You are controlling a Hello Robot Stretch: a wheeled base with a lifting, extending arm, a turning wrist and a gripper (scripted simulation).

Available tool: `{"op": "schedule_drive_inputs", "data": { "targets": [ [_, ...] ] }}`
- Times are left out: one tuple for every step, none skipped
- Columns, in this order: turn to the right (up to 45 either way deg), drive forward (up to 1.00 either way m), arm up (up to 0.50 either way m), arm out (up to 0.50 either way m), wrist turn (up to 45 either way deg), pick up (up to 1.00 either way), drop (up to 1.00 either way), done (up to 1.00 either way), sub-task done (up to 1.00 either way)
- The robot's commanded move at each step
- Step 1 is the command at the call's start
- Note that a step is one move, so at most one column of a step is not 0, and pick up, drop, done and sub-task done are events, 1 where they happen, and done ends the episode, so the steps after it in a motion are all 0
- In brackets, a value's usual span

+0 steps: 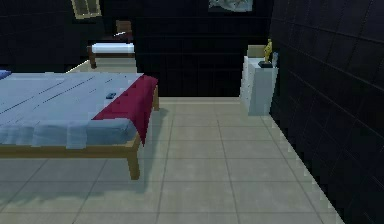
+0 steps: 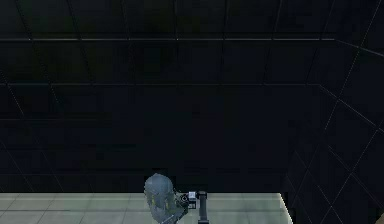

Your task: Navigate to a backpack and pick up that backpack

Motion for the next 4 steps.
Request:
{"op": "schedule_drive_inputs", "data": {
  "targets": [
    [0.0, 0.0, 0.0, 0.0, 45.0, 0.0, 0.0, 0.0, 0.0],
    [0.0, 0.0, 0.0, 0.0, 42.0, 0.0, 0.0, 0.0, 0.0],
    [0.0, 0.0, -0.3, 0.0, 0.0, 0.0, 0.0, 0.0, 0.0],
    [0.0, 0.0, 0.0, 0.0, 0.0, 1.0, 0.0, 0.0, 0.0]
  ]
}}
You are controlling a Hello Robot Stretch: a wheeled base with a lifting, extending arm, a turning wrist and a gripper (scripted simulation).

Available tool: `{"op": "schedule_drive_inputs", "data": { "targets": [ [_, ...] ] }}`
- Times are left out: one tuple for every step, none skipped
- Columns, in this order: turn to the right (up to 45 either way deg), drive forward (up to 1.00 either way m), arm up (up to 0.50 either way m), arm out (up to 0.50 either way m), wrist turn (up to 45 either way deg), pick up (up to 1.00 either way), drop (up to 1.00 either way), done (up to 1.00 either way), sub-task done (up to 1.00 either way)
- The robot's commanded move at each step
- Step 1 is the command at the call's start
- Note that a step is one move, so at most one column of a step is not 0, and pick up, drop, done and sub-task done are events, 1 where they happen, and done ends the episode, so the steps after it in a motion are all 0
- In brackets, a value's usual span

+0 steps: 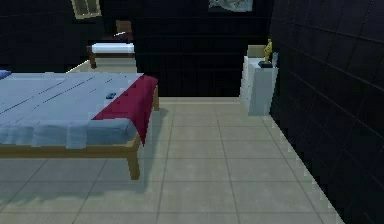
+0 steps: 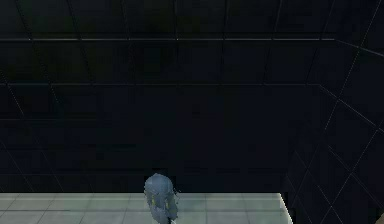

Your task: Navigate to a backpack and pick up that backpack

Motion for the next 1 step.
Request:
{"op": "schedule_drive_inputs", "data": {
  "targets": [
    [0.0, 0.0, 0.1, 0.0, 0.0, 0.0, 0.0, 0.0, 0.0]
  ]
}}
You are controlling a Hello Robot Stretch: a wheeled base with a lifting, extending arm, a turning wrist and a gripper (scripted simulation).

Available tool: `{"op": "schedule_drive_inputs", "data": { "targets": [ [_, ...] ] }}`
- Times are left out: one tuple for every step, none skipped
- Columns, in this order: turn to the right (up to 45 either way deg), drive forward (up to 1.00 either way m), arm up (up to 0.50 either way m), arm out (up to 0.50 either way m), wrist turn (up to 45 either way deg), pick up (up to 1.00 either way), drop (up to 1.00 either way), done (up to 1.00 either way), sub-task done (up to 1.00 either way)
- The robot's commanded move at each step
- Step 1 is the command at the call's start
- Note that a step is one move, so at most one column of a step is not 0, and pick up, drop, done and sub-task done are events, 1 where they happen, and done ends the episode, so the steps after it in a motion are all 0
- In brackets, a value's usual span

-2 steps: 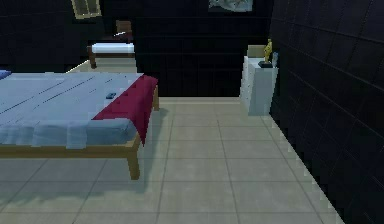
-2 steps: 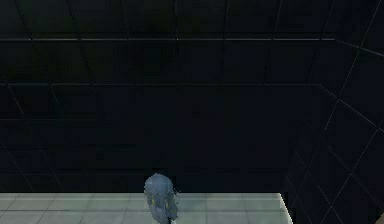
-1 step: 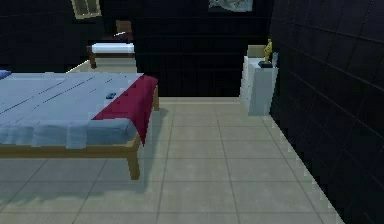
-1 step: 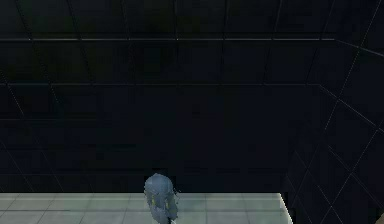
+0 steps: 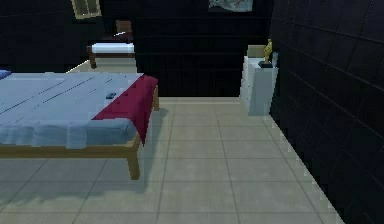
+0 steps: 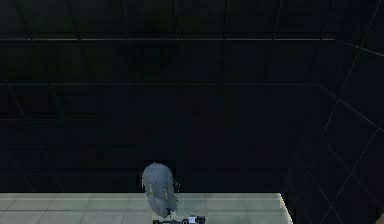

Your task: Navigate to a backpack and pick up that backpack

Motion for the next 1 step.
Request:
{"op": "schedule_drive_inputs", "data": {
  "targets": [
    [0.0, 0.0, 0.0, 0.0, 0.0, 0.0, 0.0, 1.0, 0.0]
  ]
}}
